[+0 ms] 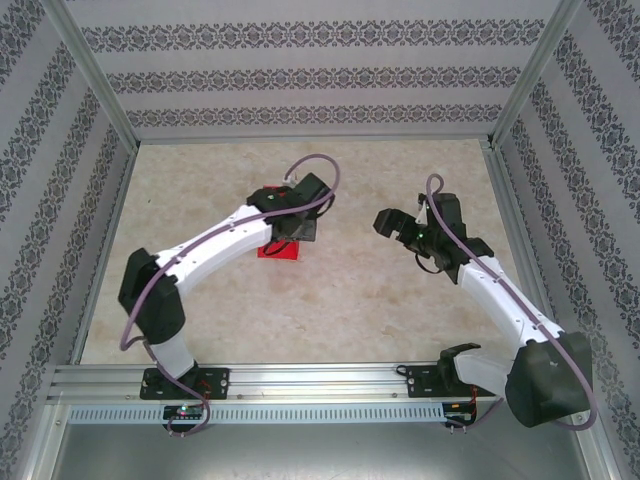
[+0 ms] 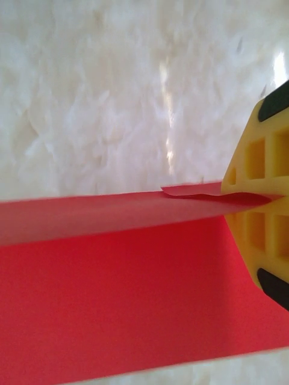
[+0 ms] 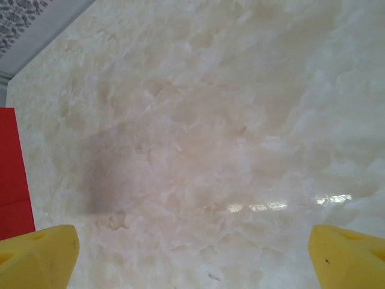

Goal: Fold a paper plane with a square sheet of paper (pick it up from the middle)
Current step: Turn over the paper at the center of the table.

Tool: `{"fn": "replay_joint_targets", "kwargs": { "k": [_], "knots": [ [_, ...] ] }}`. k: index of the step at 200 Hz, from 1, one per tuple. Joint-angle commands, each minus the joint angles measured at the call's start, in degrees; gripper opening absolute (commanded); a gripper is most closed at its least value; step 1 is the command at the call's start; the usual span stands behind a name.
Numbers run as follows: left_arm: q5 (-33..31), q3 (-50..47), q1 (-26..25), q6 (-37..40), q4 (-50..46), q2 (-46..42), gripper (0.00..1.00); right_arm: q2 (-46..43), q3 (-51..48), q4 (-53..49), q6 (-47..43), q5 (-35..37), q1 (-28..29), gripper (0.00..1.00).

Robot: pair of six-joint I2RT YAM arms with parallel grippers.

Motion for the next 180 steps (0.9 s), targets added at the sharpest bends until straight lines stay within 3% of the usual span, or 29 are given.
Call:
{"fn": "replay_joint_targets", "kwargs": {
  "k": [1,25,52,93,180],
  "knots": [
    [-17.9,6.4,-3.8,2.0,-15.3,8.3,0.06,-1.2,-1.7,-2.6,0.2,2.6,-1.8,0.98],
    [-26.2,13.4,-6.5,0.5,-22.0,17.7,0.06,-0.3,-2.5,-3.8,1.9,0.8,-4.5,0.98],
    [-28.7,16.8,-8.1,1.4,-22.8,25.3,0.08,0.4,-3.2,-4.7,3.1,0.1,-6.0,0.98],
    [-24.4,16.7,-9.2,3.5,-18.1,30.9,0.11,0.8,-3.7,-7.1,3.2,2.3,-7.8,0.98],
    [-13.5,12.2,-9.2,3.1,-10.4,32.2,0.16,-0.4,-3.9,-7.0,3.5,1.5,-8.5,0.98]
  ]
}}
